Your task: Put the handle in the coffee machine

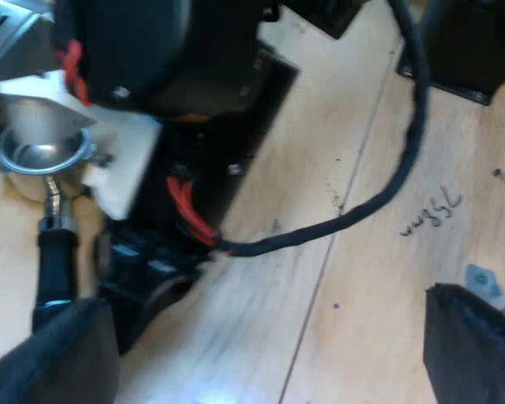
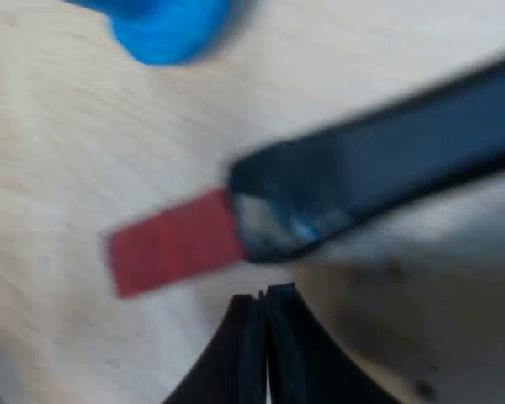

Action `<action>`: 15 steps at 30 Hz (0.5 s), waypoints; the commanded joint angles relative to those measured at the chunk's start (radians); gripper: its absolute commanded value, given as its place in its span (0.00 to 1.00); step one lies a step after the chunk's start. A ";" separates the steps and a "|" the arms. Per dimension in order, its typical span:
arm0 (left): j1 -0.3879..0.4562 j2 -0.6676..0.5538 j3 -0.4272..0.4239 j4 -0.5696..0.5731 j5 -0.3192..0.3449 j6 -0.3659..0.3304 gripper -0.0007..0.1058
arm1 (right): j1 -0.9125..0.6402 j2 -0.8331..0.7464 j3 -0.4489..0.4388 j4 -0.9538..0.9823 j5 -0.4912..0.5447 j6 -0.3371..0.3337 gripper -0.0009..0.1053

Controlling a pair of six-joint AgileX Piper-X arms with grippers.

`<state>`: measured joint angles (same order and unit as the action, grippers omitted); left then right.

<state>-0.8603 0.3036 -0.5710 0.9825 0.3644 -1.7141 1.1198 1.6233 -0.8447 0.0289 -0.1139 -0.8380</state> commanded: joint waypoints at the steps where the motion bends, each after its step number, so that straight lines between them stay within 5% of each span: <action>1: -0.004 0.000 -0.009 -0.007 -0.046 0.008 0.72 | 0.002 -0.030 -0.002 0.197 0.015 -0.021 0.01; 6: -0.004 0.000 -0.009 -0.007 -0.085 0.022 0.72 | 0.002 -0.115 -0.002 0.401 0.048 -0.123 0.01; 15: -0.004 0.000 -0.009 -0.007 -0.167 0.022 0.72 | 0.002 -0.290 -0.002 0.586 0.138 -0.184 0.01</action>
<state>-0.8603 0.3036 -0.5710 0.9831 0.2133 -1.6912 1.1198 1.3396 -0.8443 0.5876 0.0106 -1.0094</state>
